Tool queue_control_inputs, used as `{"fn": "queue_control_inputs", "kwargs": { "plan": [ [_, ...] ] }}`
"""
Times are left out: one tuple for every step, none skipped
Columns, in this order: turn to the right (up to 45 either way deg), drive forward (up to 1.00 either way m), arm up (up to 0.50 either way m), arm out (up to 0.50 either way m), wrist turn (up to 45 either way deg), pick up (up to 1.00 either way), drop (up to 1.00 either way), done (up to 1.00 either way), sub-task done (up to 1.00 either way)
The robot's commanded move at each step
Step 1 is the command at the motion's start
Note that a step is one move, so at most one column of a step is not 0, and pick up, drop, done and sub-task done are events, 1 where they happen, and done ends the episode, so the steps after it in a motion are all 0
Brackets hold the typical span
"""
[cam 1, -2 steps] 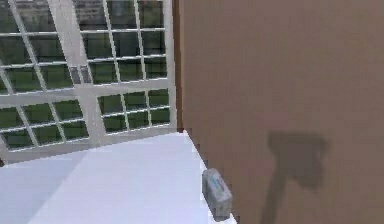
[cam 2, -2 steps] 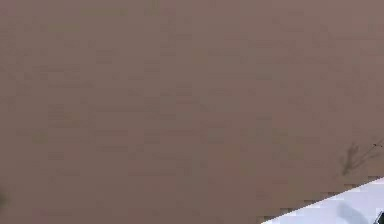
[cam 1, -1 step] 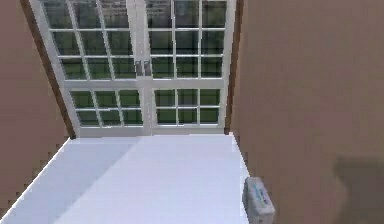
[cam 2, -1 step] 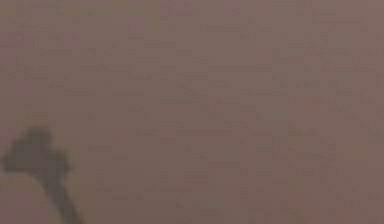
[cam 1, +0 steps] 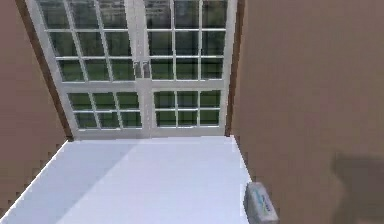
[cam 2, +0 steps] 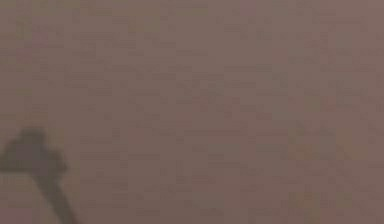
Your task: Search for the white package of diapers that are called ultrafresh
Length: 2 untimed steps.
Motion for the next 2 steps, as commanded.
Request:
{"fn": "queue_control_inputs", "kwargs": {
  "plan": [
    [24.0,0.0,0.0,0.0,0.0,0.0,0.0,0.0,0.0],
    [0.0,0.0,0.0,0.0,0.0,0.0,0.0,1.0,0.0]
  ]
}}
